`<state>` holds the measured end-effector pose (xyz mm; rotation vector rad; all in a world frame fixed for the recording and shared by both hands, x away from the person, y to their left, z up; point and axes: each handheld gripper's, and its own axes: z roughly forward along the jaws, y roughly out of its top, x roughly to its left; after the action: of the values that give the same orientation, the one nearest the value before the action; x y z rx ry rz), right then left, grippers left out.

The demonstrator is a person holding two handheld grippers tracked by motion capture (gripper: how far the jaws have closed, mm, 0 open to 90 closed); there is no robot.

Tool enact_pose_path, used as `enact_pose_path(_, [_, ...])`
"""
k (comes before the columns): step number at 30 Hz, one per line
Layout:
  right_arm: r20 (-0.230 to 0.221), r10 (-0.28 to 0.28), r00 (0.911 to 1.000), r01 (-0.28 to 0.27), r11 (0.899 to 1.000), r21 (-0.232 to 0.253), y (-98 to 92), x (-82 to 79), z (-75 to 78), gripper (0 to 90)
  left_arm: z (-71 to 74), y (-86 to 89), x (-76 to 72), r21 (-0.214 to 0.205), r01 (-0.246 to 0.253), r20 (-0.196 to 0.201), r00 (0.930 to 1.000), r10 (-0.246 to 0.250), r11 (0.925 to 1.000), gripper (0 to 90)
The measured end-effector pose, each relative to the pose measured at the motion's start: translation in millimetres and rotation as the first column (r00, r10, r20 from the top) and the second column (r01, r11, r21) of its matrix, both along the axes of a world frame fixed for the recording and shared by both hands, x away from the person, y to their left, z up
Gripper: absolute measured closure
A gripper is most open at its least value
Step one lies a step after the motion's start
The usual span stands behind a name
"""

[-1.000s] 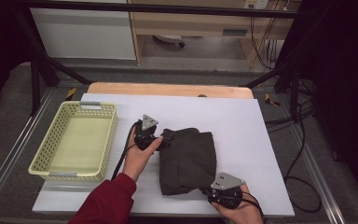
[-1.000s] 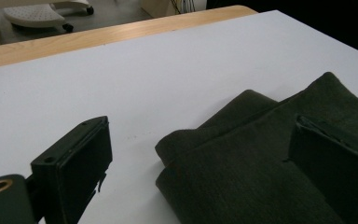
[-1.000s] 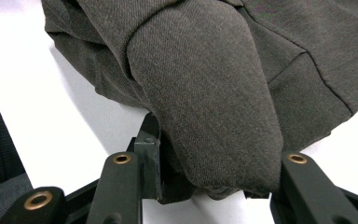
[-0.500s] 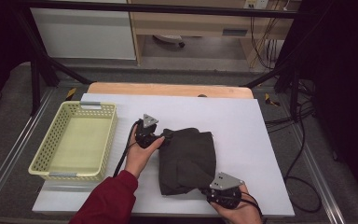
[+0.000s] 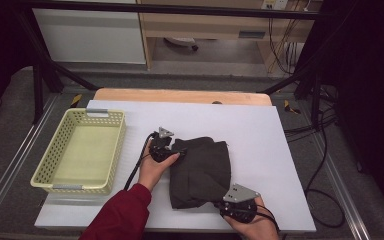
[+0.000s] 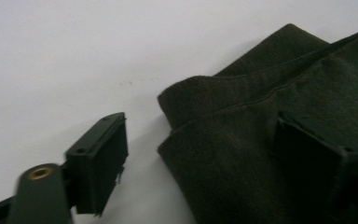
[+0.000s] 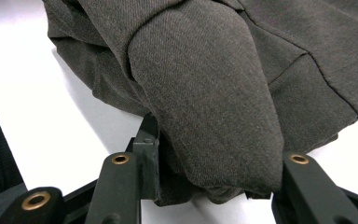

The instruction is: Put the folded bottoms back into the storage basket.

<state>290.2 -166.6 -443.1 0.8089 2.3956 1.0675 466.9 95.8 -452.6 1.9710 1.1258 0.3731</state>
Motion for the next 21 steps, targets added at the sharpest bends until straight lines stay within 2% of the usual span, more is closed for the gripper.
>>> enact_pose_path(2, [0.000,0.000,1.0000,0.000,1.000,0.000,0.2,0.4,0.2,57.3,-2.9,-2.5,-0.4,-0.023,0.020,-0.035,0.9992,-0.020,0.9996,27.5])
enact_pose_path(5, [0.000,-0.001,1.0000,0.001,1.000,0.005,0.6,1.0,0.2,57.4,-3.4,-4.1,-1.9,-0.023,0.028,-0.033,0.9990,-0.029,0.9993,34.6])
enact_pose_path(7, [0.001,-0.001,1.0000,0.001,1.000,0.005,1.1,1.3,0.4,57.5,-3.9,-5.2,-3.0,-0.042,0.030,-0.041,0.9986,-0.032,0.9986,44.3])
enact_pose_path(9, [0.001,0.000,1.0000,0.000,1.000,0.006,1.8,1.7,0.5,58.0,-3.8,-7.2,-5.3,-0.035,0.035,-0.025,0.9990,-0.036,0.9988,53.3])
enact_pose_path(12, [0.005,0.006,1.0000,-0.006,1.000,0.005,2.6,3.0,0.8,59.4,-2.6,-10.6,-6.8,-0.035,0.062,-0.025,0.9977,-0.063,0.9975,69.3])
enact_pose_path(15, [0.021,0.010,0.9997,-0.010,1.000,-0.001,3.6,3.2,2.2,61.0,-0.7,-9.5,-6.8,-0.034,0.059,-0.022,0.9980,-0.060,0.9977,77.1])
enact_pose_path(18, [0.038,0.006,0.9993,-0.006,1.000,-0.006,5.4,2.3,4.7,61.9,5.0,-10.1,-10.0,-0.037,0.052,0.010,0.9986,-0.052,0.9980,80.7])
enact_pose_path(19, [0.050,0.001,0.9987,-0.001,1.000,-0.006,6.6,1.9,6.9,62.5,12.3,-9.6,-11.7,-0.055,0.044,0.038,0.9984,-0.042,0.9975,81.7])
enact_pose_path(20, [0.050,0.001,0.9987,-0.001,1.000,-0.006,6.6,1.9,6.9,62.5,12.3,-9.6,-11.7,-0.055,0.044,0.038,0.9984,-0.042,0.9975,81.9])
enact_pose_path(21, [0.071,0.001,0.9975,0.000,1.000,-0.009,8.4,1.6,11.1,63.1,17.0,-9.1,-12.0,-0.065,0.040,0.051,0.9980,-0.037,0.9971,82.1])
